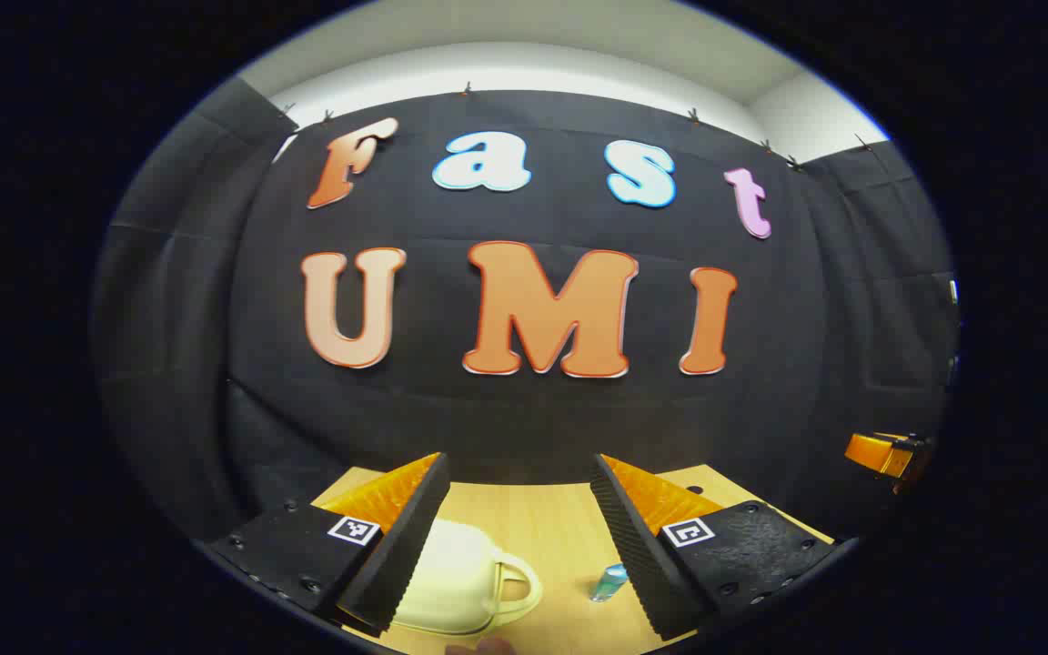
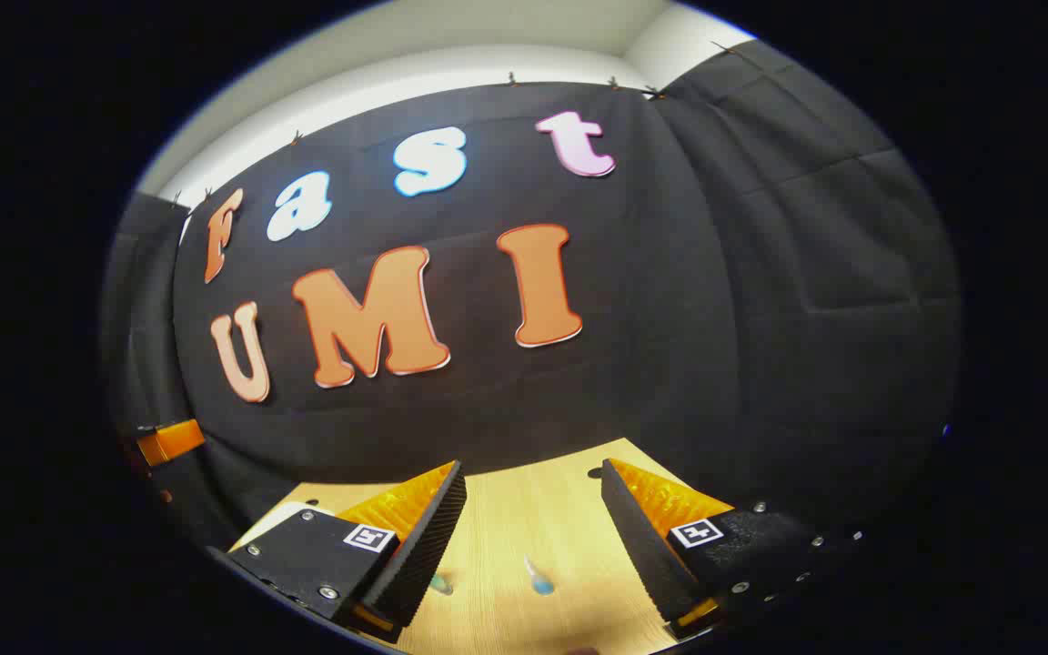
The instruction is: First open the suitcase, pack the skin care products into it, and then close the suitcase.
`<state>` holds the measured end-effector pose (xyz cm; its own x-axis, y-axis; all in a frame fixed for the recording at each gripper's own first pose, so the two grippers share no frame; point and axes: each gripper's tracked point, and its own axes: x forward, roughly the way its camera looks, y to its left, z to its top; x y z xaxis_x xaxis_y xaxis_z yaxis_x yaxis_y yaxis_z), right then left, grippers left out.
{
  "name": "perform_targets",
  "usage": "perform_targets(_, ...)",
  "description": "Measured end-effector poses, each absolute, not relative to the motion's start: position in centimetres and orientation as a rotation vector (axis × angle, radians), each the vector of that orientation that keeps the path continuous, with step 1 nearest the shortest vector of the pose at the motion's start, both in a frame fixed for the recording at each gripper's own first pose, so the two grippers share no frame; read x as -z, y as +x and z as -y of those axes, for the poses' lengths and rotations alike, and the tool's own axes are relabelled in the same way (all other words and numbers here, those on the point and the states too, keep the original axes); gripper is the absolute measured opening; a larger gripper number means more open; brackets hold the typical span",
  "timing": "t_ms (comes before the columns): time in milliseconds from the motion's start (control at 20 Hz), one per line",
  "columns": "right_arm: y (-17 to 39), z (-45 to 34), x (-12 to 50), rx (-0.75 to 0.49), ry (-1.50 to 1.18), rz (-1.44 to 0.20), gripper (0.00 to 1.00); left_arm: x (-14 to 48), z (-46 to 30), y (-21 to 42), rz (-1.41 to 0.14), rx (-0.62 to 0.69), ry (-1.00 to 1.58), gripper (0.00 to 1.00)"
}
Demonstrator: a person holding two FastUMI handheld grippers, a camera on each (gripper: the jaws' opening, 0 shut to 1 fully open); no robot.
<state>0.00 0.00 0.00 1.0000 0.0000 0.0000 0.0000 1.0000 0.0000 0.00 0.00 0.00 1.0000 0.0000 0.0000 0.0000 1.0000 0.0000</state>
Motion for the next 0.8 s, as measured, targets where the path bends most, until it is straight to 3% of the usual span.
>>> perform_targets(100,0.3,-1.2,0.1,-0.033,-0.04,0.004,0.95,0.5,-2.0,-1.6,0.016,-0.051,-0.027,0.97)
perform_targets(350,2.3,-2.6,0.7,-0.257,-0.091,-0.075,0.95,2.3,1.6,-4.2,0.001,-0.088,-0.208,0.96)
perform_targets(500,4.4,-1.0,1.2,-0.266,-0.145,-0.106,0.95,3.1,3.9,-4.3,-0.004,-0.147,-0.217,0.96)
perform_targets(800,3.6,-0.9,2.7,-0.191,-0.129,-0.103,0.95,4.1,5.6,-1.5,-0.034,-0.077,-0.141,0.97)
